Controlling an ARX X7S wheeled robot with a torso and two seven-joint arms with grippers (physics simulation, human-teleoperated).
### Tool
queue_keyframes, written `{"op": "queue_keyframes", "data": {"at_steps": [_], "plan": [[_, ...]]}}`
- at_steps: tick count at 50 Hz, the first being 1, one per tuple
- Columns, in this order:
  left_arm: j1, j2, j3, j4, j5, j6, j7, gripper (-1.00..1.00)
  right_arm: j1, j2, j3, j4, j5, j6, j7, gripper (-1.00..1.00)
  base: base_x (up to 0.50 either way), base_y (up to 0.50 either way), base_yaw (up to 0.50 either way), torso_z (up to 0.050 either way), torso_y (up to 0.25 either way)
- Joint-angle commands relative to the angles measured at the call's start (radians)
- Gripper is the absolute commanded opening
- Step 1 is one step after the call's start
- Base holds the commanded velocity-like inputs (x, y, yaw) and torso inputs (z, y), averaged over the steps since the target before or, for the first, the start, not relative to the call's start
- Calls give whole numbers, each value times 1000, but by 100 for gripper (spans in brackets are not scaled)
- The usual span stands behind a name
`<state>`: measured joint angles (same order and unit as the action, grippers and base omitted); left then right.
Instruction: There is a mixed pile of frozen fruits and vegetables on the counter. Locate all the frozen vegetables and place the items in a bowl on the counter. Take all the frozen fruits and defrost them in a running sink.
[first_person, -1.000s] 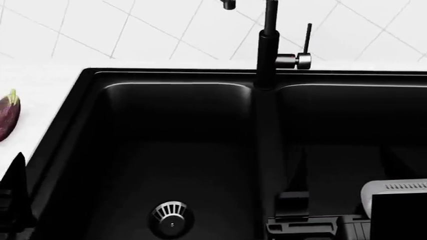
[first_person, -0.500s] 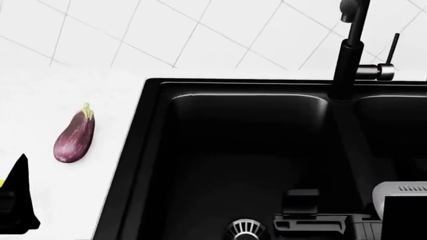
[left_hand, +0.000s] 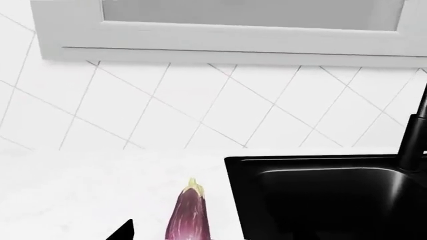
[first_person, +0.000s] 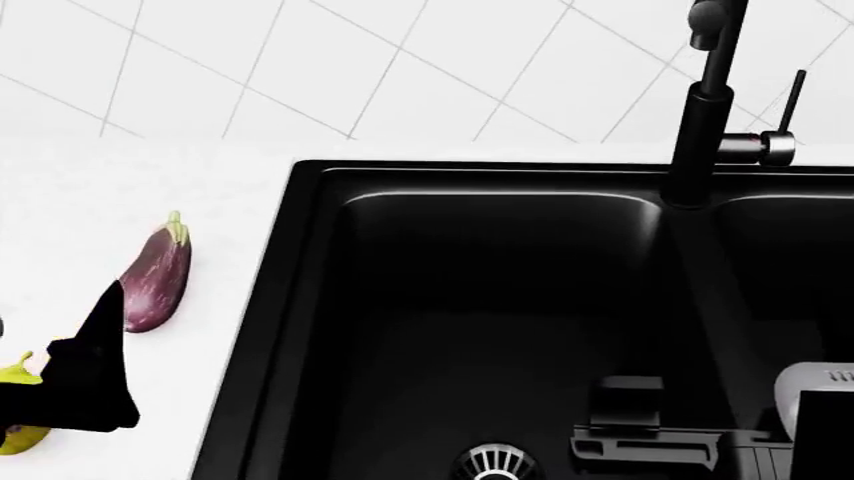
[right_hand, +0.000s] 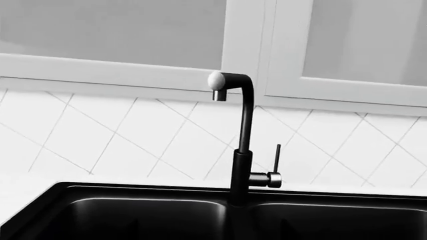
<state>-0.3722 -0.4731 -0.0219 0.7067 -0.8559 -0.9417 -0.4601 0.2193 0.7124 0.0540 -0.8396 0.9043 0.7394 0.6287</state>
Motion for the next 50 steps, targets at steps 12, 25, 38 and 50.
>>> {"op": "queue_keyframes", "data": {"at_steps": [12,25,38,50], "plan": [[-304,71,286,-403,154,-7,81,100,-8,0,3,27,18,-1,-2,100,0,0,0,0,0],[-406,114,383,-715,266,92,166,100,-13,-1,0,32,19,-5,-3,100,0,0,0,0,0],[-407,117,396,-867,310,157,186,100,-16,3,-4,35,21,-5,-3,100,0,0,0,0,0],[-394,126,381,-956,304,176,194,100,-14,2,-14,43,15,-7,-4,100,0,0,0,0,0]]}}
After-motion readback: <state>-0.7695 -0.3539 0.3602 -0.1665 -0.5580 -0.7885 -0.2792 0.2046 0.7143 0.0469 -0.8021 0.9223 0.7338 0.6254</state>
